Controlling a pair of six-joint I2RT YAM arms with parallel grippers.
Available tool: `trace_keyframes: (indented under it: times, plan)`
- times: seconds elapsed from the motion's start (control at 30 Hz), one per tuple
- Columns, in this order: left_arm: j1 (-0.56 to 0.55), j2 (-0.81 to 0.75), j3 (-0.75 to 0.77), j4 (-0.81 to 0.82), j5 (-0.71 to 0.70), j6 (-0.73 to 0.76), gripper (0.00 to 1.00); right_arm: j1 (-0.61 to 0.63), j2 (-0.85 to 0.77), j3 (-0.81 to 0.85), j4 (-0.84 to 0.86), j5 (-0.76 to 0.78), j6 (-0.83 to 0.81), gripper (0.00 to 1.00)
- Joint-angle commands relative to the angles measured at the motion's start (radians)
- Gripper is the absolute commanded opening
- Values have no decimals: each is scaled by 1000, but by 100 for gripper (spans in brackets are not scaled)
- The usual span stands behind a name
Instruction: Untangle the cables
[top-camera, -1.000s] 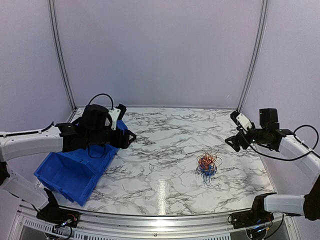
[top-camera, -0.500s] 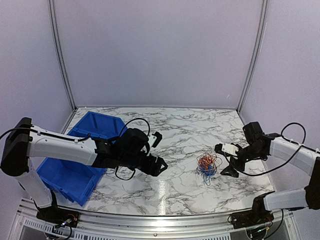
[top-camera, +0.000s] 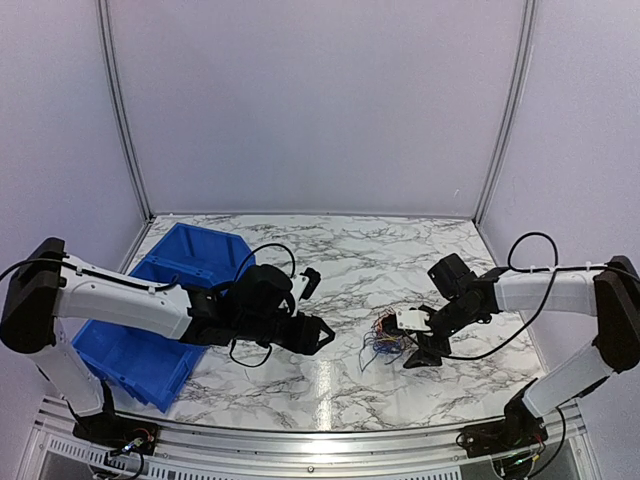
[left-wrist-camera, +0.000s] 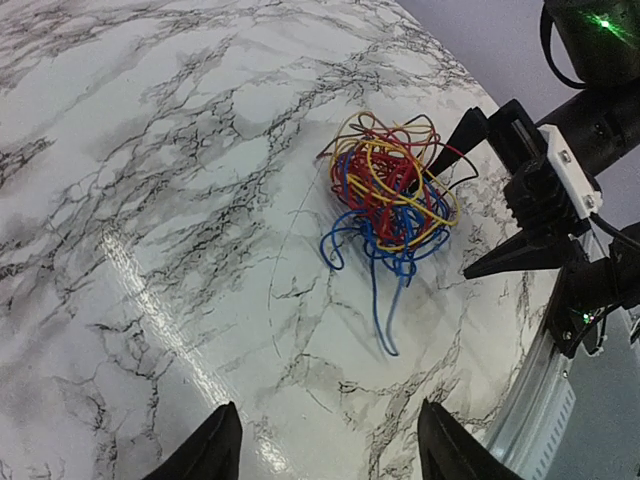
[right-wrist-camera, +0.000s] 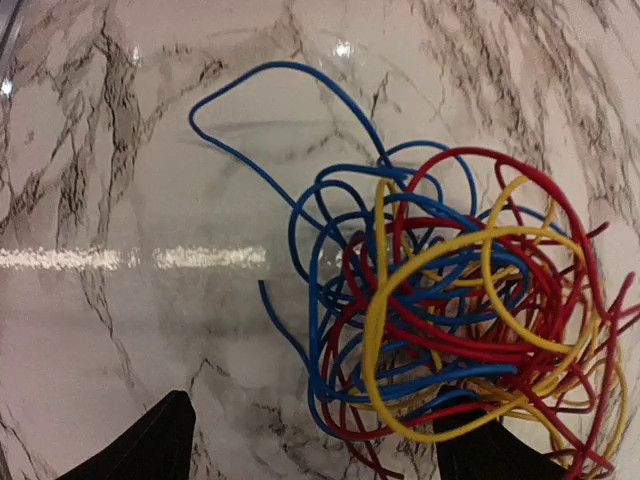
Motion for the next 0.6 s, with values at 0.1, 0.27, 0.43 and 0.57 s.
trace_keyframes:
  times: [0.1,0.27,0.43,0.57]
  plan:
    - [-4,25,0,47,55,-39,69,35,-93,52,2,-7,40,84]
    - [-3,85,33,43,15,-27,69,25,-273,-9,-15,56,58,85]
    - [0,177,131,11,61,-17,60,11,-343,-11,-35,77,71,83]
    - [1,246,178,13,84,-28,54,10,-348,-27,15,73,101,80]
